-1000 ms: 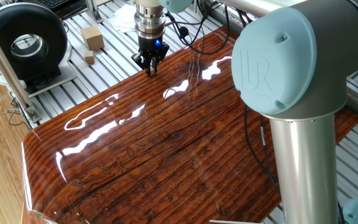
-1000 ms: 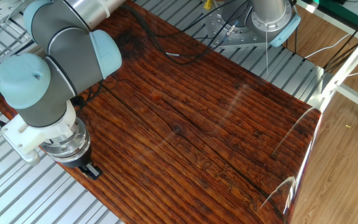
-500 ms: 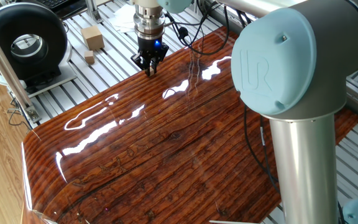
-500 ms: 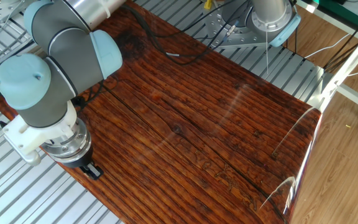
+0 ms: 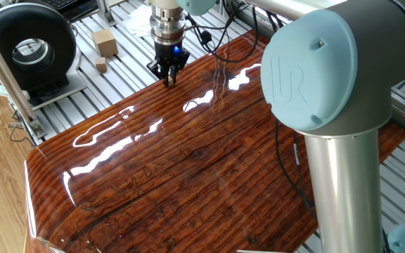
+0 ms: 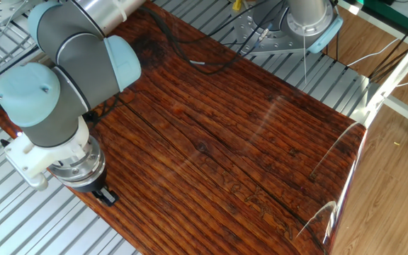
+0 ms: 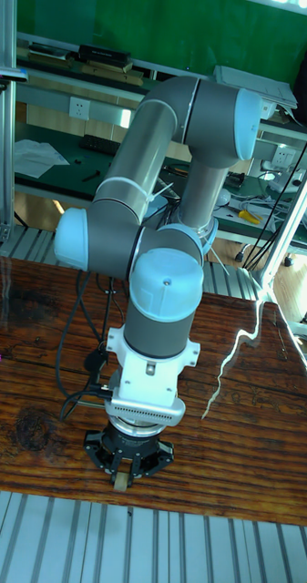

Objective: Hold a small block with the gripper and sweep it from left to right on the table

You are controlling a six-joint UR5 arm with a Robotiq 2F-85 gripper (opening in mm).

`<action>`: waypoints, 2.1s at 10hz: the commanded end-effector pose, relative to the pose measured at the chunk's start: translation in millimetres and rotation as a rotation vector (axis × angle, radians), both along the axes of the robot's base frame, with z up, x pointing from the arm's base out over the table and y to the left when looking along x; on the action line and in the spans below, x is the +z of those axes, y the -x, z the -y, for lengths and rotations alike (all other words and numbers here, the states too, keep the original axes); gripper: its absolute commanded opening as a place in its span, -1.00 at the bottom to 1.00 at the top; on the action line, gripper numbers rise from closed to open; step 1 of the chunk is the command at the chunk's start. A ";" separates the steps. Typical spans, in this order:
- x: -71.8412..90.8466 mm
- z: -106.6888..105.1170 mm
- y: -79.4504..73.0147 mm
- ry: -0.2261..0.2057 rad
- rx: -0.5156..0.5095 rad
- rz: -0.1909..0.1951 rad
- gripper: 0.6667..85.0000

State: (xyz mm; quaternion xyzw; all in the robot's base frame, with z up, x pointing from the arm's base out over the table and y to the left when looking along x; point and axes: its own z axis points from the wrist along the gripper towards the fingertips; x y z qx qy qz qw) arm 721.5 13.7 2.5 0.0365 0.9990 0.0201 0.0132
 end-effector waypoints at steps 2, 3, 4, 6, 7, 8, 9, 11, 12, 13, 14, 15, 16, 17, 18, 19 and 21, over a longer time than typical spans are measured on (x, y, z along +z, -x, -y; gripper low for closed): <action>7.7 -6.5 3.5 -0.022 -0.011 -0.005 -0.99; 7.8 -6.5 3.6 -0.022 -0.012 -0.010 -0.99; 4.8 -8.3 2.5 -0.024 -0.015 -0.010 -0.99; -2.3 -13.0 0.3 -0.007 -0.025 -0.001 -0.99; -4.0 -14.4 0.4 -0.006 -0.028 -0.001 -0.99; -3.0 -14.4 0.6 -0.006 -0.028 0.001 -0.99; 4.0 -14.8 3.3 -0.005 -0.029 -0.007 -0.99; 18.3 -21.4 7.8 -0.021 -0.036 -0.032 -0.99; 17.8 -21.5 6.5 -0.033 -0.031 -0.032 -0.99; 13.3 -19.8 6.7 -0.017 -0.036 -0.035 -0.99; 11.6 -19.8 6.2 -0.013 -0.036 -0.034 -0.99; 11.7 -19.0 5.7 -0.011 -0.034 -0.032 -0.99; 10.5 -17.4 4.0 -0.007 -0.034 -0.027 -0.99; 7.4 -14.6 1.7 -0.002 -0.032 -0.021 -0.99; 6.6 -14.3 -1.4 -0.005 -0.029 -0.009 -0.99; 7.7 -16.2 -3.3 -0.015 -0.029 -0.001 -0.99; 4.3 -16.3 -3.3 -0.021 -0.028 0.007 -0.99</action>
